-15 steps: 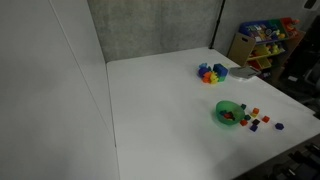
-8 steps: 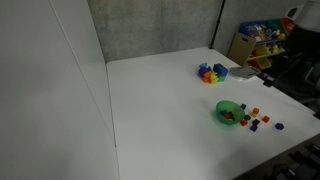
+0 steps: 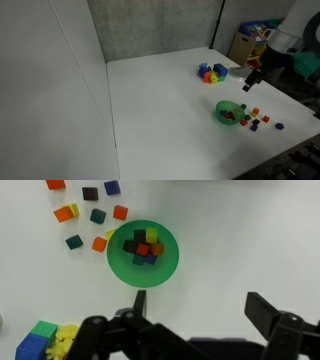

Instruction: Move an orange block from the bowl to the table

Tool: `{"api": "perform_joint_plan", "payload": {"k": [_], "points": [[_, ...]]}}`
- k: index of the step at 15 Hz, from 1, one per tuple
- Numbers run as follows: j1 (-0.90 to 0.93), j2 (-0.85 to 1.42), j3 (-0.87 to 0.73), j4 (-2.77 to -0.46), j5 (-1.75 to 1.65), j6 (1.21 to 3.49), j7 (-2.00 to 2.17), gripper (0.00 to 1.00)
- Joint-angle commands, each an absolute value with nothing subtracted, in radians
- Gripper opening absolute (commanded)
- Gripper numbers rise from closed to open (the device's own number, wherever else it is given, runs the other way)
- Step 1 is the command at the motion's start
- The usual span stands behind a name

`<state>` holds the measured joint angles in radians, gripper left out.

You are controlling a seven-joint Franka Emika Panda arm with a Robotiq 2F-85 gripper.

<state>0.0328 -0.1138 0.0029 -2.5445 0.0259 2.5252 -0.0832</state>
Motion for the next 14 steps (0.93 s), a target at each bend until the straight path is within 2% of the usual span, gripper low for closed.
{"api": "perform_joint_plan", "payload": {"k": [1, 7, 14], "points": [[0.022, 0.020, -0.010, -2.492, 0.013, 2.631, -0.192, 1.00], [-0.002, 0.203, -0.023, -2.402, -0.147, 2.730, -0.231, 1.00], [-0.017, 0.239, -0.008, -2.383, -0.124, 2.724, -0.232, 1.00]]}}
